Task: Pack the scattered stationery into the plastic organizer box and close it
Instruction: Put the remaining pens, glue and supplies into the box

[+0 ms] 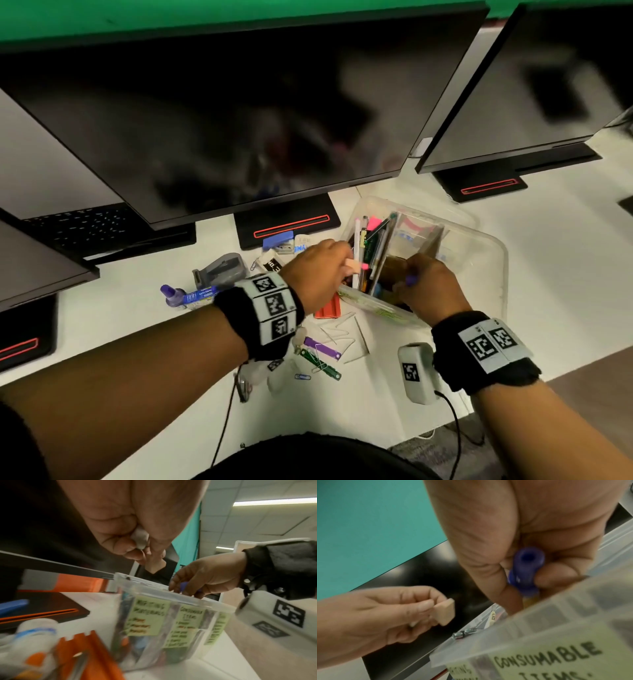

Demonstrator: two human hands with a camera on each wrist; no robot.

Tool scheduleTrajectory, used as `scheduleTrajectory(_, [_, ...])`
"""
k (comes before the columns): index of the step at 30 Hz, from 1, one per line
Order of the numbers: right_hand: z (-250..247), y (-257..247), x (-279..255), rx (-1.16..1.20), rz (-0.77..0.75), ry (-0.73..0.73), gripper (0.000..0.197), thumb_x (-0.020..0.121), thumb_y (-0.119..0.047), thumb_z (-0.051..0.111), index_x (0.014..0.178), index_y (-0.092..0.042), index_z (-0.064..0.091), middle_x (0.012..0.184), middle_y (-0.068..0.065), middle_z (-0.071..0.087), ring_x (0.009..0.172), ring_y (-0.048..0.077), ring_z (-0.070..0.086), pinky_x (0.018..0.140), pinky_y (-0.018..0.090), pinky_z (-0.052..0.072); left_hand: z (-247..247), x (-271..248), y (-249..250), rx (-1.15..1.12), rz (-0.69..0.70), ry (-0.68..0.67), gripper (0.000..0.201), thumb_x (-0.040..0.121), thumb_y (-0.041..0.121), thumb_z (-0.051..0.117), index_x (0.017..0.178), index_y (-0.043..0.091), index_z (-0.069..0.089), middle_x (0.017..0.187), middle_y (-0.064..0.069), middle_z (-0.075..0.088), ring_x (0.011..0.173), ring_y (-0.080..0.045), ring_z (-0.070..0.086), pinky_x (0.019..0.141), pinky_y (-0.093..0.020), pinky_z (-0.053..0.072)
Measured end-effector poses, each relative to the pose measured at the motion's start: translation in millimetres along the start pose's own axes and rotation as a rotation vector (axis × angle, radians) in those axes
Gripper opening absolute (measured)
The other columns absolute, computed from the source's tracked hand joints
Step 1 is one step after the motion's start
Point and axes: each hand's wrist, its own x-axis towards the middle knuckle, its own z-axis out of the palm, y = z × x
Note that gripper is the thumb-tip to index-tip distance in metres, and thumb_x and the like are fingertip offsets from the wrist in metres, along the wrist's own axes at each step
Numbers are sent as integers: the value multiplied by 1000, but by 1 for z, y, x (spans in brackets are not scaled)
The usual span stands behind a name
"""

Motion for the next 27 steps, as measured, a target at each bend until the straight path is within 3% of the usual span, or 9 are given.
scheduleTrajectory(2, [-4, 0, 1, -22, -4, -39, 36, 73, -9, 72, 108, -6, 61, 101, 12, 62, 95, 28, 58, 70, 21, 34, 11, 11, 18, -17, 53, -30, 21, 95, 23, 47, 114, 15, 52, 113, -4, 54, 99, -18, 51, 84, -27, 37])
scheduleTrajectory(6, [-10, 11, 3, -36, -26, -16, 33, 72, -8, 70, 105, -10, 64, 107, 13, 67, 99, 29, 61, 72, 21, 36, 33, 29, 40, -11, 114, -122, 22, 94, 17, 49, 115, 12, 53, 118, -8, 53, 107, -24, 52, 85, -28, 38])
scheduleTrajectory(10, [-17, 19, 0, 6, 6, -18, 33, 75, -3, 62, 108, -9, 62, 109, 14, 66, 102, 31, 60, 77, 24, 39, 42, 34, 41, -102, 63, -211, 37, 89, 11, 57, 125, 16, 49, 131, -7, 50, 114, -23, 54, 96, -31, 44])
scheduleTrajectory(13, [-14, 16, -2, 1, -8, -30, 30, 77, -3, 61, 107, -9, 62, 107, 14, 66, 102, 31, 59, 78, 24, 39, 36, 29, 30, -181, 68, -186, 44, 86, -1, 54, 126, 17, 50, 129, -7, 55, 117, -20, 55, 98, -32, 47])
scheduleTrajectory(16, [-6, 3, -5, 22, -72, -32, 19, 79, -1, 58, 96, -8, 63, 92, 14, 66, 86, 29, 59, 63, 14, 39, 18, 21, 12, -264, 42, -135, 42, 87, -6, 48, 122, 15, 54, 121, -5, 61, 111, -15, 59, 92, -23, 48])
scheduleTrajectory(18, [3, -13, -11, 86, -170, -56, 13, 79, 2, 57, 85, -9, 62, 83, 11, 65, 76, 25, 57, 56, 9, 38, 5, 13, -9, -245, -1, -74, 37, 89, -4, 47, 118, 16, 57, 116, -4, 63, 102, -13, 62, 89, -24, 51])
scheduleTrajectory(22, [29, -45, -24, 92, -324, -194, 12, 82, -2, 56, 85, -9, 65, 82, 3, 66, 78, 19, 61, 67, 19, 42, -11, -11, -59, -144, -103, 6, 23, 89, 4, 54, 105, 17, 64, 105, 3, 66, 86, -9, 60, 79, -21, 48])
scheduleTrajectory(25, [60, -62, -29, -47, -421, -335, 20, 81, -1, 53, 92, -9, 68, 93, 4, 70, 87, 20, 64, 70, 20, 42, -7, -34, -96, -4, -139, -129, 20, 87, 9, 59, 104, 18, 65, 103, 5, 66, 92, -12, 61, 83, -24, 48])
scheduleTrajectory(27, [85, -61, -28, -153, -426, -417, 28, 81, 0, 54, 100, -13, 68, 107, 5, 68, 99, 21, 63, 80, 22, 44, 0, -47, -114, 95, -153, -277, 21, 87, 12, 58, 105, 20, 65, 108, 1, 67, 99, -18, 62, 89, -30, 50])
